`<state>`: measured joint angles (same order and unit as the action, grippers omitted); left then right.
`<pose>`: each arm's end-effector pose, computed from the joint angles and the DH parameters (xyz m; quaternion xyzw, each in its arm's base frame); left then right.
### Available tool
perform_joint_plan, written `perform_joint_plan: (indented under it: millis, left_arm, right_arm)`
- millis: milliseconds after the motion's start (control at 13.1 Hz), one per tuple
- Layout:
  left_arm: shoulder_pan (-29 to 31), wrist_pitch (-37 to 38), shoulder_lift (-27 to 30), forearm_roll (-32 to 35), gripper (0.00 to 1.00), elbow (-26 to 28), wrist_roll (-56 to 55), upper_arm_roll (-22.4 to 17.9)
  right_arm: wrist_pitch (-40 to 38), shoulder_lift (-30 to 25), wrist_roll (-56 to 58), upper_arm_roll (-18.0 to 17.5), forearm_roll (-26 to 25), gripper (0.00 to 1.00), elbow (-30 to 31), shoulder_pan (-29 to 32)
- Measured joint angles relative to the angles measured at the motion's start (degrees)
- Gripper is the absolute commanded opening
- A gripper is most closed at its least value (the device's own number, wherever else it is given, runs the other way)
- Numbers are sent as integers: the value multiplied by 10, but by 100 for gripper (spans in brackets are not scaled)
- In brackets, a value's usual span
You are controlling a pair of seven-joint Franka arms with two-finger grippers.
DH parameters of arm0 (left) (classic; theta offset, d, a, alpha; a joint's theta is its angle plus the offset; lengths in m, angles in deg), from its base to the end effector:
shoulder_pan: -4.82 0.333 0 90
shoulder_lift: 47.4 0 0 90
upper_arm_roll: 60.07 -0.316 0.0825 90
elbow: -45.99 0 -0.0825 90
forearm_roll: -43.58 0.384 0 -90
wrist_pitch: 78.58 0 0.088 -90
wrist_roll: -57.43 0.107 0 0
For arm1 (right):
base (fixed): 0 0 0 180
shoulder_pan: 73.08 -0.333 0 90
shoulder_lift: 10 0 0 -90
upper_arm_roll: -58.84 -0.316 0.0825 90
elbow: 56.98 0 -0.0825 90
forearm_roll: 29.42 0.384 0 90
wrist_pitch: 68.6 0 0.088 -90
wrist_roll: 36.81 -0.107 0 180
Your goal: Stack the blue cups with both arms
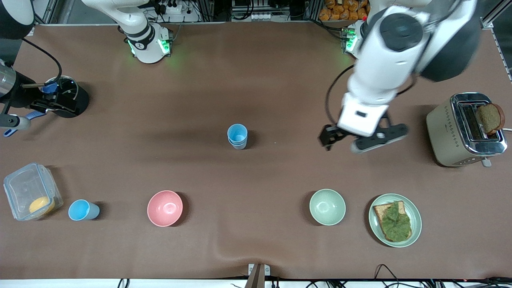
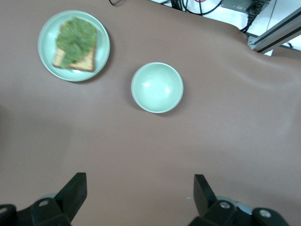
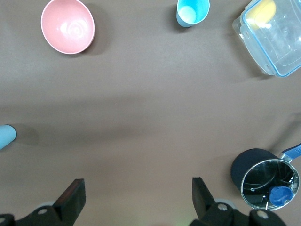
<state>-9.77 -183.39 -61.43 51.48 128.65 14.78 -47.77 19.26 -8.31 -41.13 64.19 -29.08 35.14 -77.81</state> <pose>0.5908 -0.2690 0.5667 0.9880 0.1290 0.0844 0.0072 0.5568 -0.0046 0.5878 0.9977 -0.0431 -0.0519 0.0001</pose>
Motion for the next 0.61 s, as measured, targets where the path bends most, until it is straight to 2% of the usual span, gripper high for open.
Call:
perform_joint_plan:
  millis: [382,611]
  left_arm:
    - [111,6,109,-16,100,109,250,0]
    - [128,6,135,-17,100,137,291,0]
  right_arm:
    - [0,0,0,1,0,100,0,0]
    - [0,0,0,1,0,100,0,0]
